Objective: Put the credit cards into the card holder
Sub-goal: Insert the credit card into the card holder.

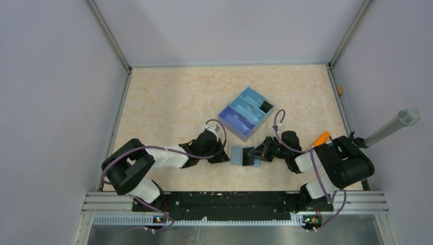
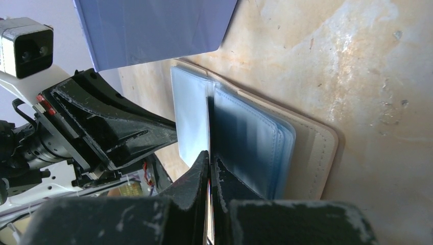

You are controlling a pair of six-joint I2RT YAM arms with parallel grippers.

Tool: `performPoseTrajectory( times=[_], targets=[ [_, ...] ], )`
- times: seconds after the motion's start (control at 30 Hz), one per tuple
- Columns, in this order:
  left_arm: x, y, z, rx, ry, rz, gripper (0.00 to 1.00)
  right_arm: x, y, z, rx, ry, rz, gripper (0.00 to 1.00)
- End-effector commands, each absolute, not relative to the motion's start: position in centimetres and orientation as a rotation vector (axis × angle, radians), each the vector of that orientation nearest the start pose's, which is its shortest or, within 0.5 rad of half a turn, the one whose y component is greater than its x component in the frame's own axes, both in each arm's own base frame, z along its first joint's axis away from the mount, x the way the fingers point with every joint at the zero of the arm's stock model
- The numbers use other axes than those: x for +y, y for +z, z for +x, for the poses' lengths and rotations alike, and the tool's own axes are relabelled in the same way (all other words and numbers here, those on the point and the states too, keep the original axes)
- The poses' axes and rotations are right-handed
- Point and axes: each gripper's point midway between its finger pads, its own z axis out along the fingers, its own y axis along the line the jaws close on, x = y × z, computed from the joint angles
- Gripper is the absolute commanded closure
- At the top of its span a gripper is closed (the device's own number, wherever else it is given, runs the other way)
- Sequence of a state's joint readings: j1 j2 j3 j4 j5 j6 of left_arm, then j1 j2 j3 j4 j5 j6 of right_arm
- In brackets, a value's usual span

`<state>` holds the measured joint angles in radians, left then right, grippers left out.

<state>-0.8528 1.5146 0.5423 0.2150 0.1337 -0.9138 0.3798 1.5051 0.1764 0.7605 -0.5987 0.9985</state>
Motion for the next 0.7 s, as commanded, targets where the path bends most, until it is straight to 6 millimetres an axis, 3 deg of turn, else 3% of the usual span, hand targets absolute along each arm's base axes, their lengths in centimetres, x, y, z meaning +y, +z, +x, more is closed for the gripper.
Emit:
performPoseTrajectory(
  times=[0.0,0.67],
  targets=[
    [-28.7,0.2,18.7,2.616,-0.826,0.003,0.88,22.5,3.0,20.8,2.334,1.392,0.289,1.0],
    [-28.5,0.4,18.7,2.614,-0.825,0.001,0.9,21.8,1.9,21.4,2.304,1.317,0.391,1.0]
  ],
)
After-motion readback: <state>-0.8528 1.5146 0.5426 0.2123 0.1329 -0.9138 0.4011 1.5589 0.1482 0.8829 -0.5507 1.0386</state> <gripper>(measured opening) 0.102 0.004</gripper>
